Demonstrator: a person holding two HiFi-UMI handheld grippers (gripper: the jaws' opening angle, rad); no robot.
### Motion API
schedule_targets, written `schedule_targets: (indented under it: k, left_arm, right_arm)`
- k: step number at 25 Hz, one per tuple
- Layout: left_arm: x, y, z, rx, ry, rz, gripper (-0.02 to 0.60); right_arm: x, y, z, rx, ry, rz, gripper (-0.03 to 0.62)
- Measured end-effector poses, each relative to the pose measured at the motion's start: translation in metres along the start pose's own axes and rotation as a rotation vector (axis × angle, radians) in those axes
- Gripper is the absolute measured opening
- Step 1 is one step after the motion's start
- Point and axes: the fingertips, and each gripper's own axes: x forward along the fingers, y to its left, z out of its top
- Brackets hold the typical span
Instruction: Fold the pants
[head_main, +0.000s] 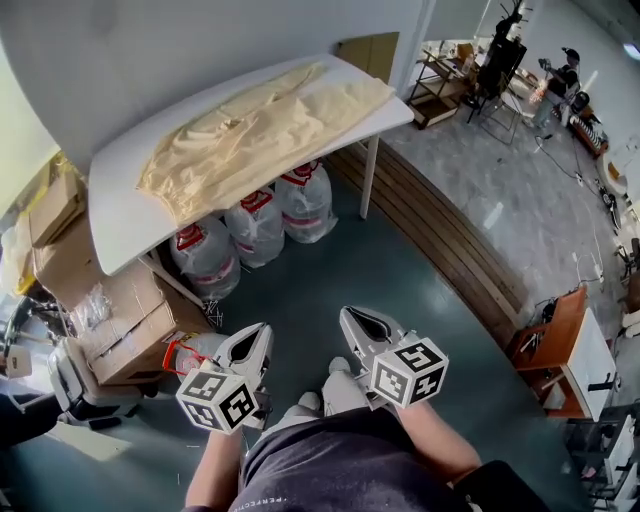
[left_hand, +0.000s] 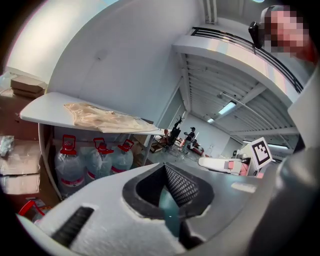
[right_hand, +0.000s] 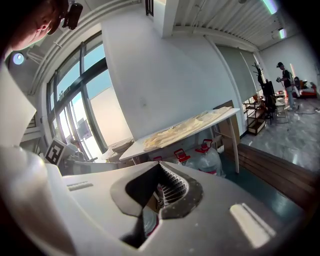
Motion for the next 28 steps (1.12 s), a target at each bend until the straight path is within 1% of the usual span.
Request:
schedule_targets:
  k: [5, 8, 11, 14, 18, 23, 28]
  left_arm:
    - [0.037, 0.024, 0.015, 0.032, 0.015, 0.06, -0.002]
    - [0.064, 0.044, 0.03, 0.012, 0.011, 0.087, -0.002]
    - [0.094, 0.051, 0.049, -0.017, 0.003, 0.088, -0.002]
    - [0.126, 0.061, 0.066, -0.01, 0.012, 0.111, -0.002]
    - [0.162, 0.081, 0.085, -0.008, 0.008, 0.157, -0.002]
    - [0.185, 0.106, 0.103, -0.02, 0.005, 0.22, -0.002]
    - [0.191, 0.129, 0.11, -0.004, 0.042, 0.279, -0.002]
  right_arm:
    - [0.039, -0.04, 0.024, 0.005, 0.016, 0.022, -0.002]
    - [0.069, -0.061, 0.044, -0.011, 0.024, 0.053, -0.002]
    - [0.093, -0.083, 0.068, -0.036, 0.046, 0.094, -0.002]
    - [0.116, -0.109, 0.092, -0.04, 0.056, 0.125, -0.002]
    - [0.147, -0.143, 0.115, -0.061, 0.076, 0.142, -0.002]
    - [0.18, -0.174, 0.134, -0.074, 0.101, 0.158, -0.002]
    - [0.207, -0.187, 0.144, -0.055, 0.116, 0.172, -0.002]
